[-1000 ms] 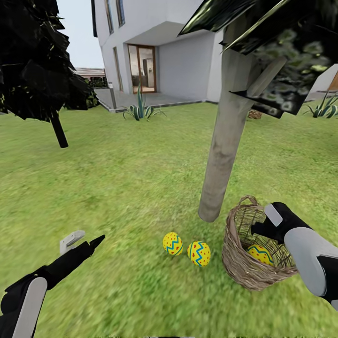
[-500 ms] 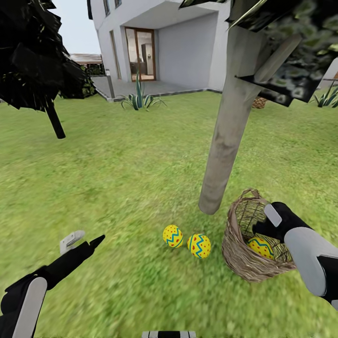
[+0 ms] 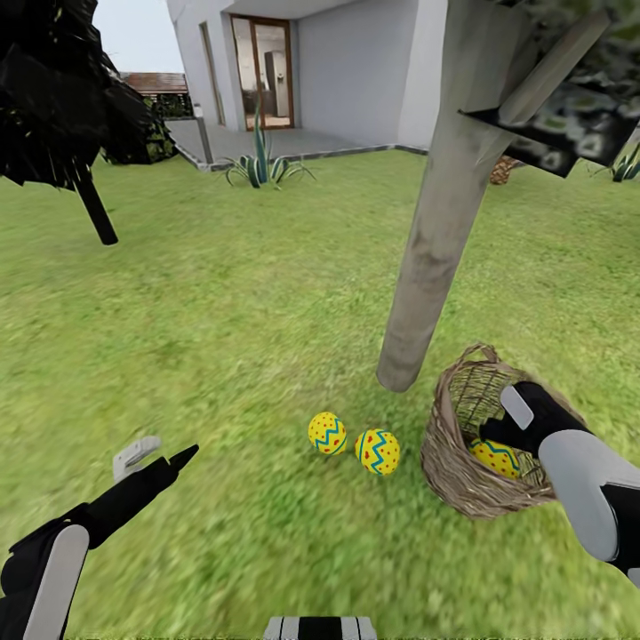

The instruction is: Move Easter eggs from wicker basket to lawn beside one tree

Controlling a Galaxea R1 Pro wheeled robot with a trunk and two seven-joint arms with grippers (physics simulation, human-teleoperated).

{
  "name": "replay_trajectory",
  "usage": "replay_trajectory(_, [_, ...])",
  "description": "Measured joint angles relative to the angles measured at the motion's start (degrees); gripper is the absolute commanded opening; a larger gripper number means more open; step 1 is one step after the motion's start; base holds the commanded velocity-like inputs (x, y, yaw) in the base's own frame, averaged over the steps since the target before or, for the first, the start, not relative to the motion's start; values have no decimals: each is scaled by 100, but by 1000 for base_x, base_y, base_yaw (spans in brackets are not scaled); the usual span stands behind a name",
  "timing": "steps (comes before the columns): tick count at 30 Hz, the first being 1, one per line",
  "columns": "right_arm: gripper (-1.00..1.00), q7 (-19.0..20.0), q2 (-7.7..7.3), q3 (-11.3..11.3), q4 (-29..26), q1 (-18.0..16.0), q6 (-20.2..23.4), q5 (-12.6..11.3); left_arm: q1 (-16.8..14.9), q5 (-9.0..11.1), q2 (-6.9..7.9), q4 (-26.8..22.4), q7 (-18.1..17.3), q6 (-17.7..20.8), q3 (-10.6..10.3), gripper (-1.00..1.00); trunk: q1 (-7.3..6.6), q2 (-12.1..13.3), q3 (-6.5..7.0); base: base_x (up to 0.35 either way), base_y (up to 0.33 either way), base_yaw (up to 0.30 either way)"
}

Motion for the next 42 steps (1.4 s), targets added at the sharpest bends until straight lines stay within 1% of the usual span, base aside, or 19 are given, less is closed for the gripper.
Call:
replay_trajectory(5, [100, 4, 0, 175, -12, 0, -48, 22, 1, 2, 0, -2, 0, 0, 0, 100, 7, -4, -67, 0, 0, 0])
replay_trajectory(7, [100, -2, 1, 455, -13, -1, -208, 10, 1, 2, 0, -3, 0, -2, -10, 100, 7, -4, -67, 0, 0, 0])
replay_trajectory(9, [100, -3, 6, 590, -9, -1, -307, 11, 0, 2, -4, -5, 0, -1, -18, 100, 7, -4, -67, 0, 0, 0])
replay_trajectory(15, [100, 3, 9, 681, -14, -1, -370, 15, 7, -11, 12, -23, 31, 13, -33, 100, 7, -4, -67, 0, 0, 0])
replay_trajectory(19, [100, 5, 16, 696, -12, -1, -382, 17, -197, -19, 46, -24, 281, 455, -35, 100, 7, -4, -67, 0, 0, 0])
replay_trajectory(20, [100, 5, 21, 698, -12, -1, -384, 17, -478, 7, 44, -21, 599, 868, -34, 100, 7, -4, -66, 0, 0, 0])
replay_trajectory(22, [100, 5, 28, 699, -12, -1, -385, 17, -884, -13, 43, -14, 1043, 1198, -39, 100, 7, -4, -67, 0, 0, 0])
replay_trajectory(23, [100, 6, 30, 700, -12, -1, -385, 17, -988, -23, 43, -4, 1152, 1240, -46, 100, 7, -4, -67, 0, 0, 0])
replay_trajectory(25, [100, 7, 31, 700, -12, -1, -385, 18, -1482, -30, 36, 127, 1673, 1352, -180, 100, 7, -4, -66, 0, 0, 0])
replay_trajectory(26, [100, 7, 29, 703, -12, -1, -386, 19, -1767, -14, 27, 304, 2037, 1379, -318, 100, 7, -4, -66, 0, 0, 0])
replay_trajectory(28, [100, 8, 31, 706, -14, -1, -386, 18, -2206, 2, 13, 731, 2432, 1400, -432, 100, 7, -4, -67, 0, 0, 0])
replay_trajectory(29, [100, 8, 34, 705, -18, 0, -386, 18, -2868, 121, 24, 1758, 2626, 1414, -493, 100, 9, -3, -67, 0, 0, 0])
replay_trajectory(33, [100, 13, 30, 701, -26, -1, -386, 19, -4121, 268, 33, 3636, 2705, 1431, -542, 100, 7, -4, -66, 0, 0, 0])
replay_trajectory(34, [100, 19, 29, 701, -26, -1, -386, 18, -4297, 266, 36, 3910, 2709, 1435, -556, 100, 7, -4, -67, 0, 0, 0])
replay_trajectory(35, [100, 37, 29, 701, -29, -1, -386, 18, -4644, 288, 41, 4460, 2712, 1438, -579, 100, 7, -4, -66, 0, 0, 0])
replay_trajectory(36, [100, 70, 28, 700, -38, -1, -386, 17, -5202, 302, 46, 5277, 2711, 1441, -602, 100, 7, -4, -66, 0, 0, 0])
replay_trajectory(37, [100, 85, 28, 701, -40, -1, -386, 18, -5428, 294, 48, 5575, 2712, 1443, -608, 100, 7, -4, -66, 0, 0, 0])
replay_trajectory(40, [100, 186, 33, 703, -47, -1, -389, 17, -6498, 318, 52, 6935, 2718, 1437, -627, 100, 7, -5, -66, 0, 0, 0])
replay_trajectory(42, [100, 229, 35, 706, -51, -1, -395, 19, -6910, 304, 52, 7345, 2726, 1440, -626, 100, 7, -5, -66, 0, 0, 0])
